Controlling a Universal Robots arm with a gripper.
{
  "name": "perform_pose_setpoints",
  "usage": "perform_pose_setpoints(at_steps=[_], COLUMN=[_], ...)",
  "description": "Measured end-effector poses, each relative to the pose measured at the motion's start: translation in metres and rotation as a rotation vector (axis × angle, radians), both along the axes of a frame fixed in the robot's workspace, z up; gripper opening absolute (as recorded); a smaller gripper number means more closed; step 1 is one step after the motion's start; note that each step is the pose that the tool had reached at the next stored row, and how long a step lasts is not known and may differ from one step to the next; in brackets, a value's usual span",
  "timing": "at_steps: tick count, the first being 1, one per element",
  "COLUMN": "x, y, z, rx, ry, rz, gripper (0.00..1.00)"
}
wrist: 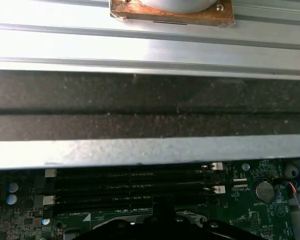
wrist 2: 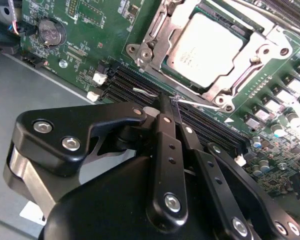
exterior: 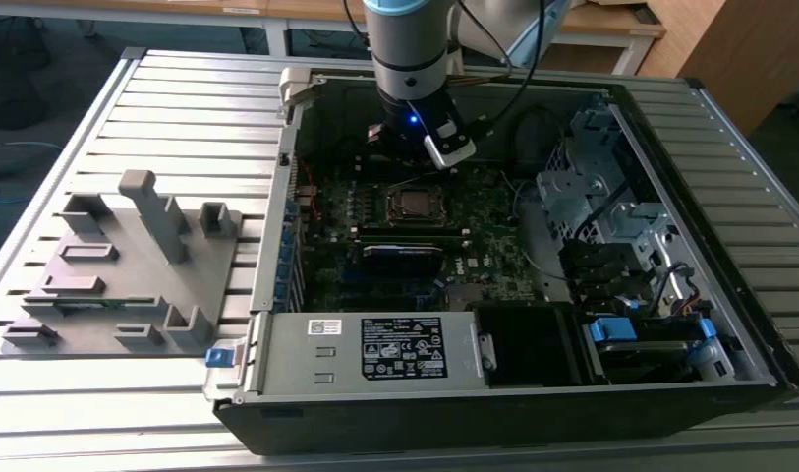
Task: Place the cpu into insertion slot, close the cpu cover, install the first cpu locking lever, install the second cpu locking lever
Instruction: 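Install the first cpu locking lever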
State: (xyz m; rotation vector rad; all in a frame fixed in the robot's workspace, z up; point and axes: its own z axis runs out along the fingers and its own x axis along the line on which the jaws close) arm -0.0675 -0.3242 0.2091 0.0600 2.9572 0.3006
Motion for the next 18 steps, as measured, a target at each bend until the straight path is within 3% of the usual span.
perform_pose_setpoints(at_steps=[5, 7, 13, 18], x=[0.0000, -0.0005, -0.0036, -0.0095], y=[0.0001, 0.0000, 0.0001, 0.0001], z=[-0.0023, -0.0028, -0.0050, -0.0075], rx=[0.0002, 0.0002, 0.0008, 0.0024], ry=[-0.0001, -0.0018, -0.0229, -0.0457], rz=[-0.069, -0.073, -0.074, -0.074], gripper=[0.10, 0.10, 0.10, 0.10])
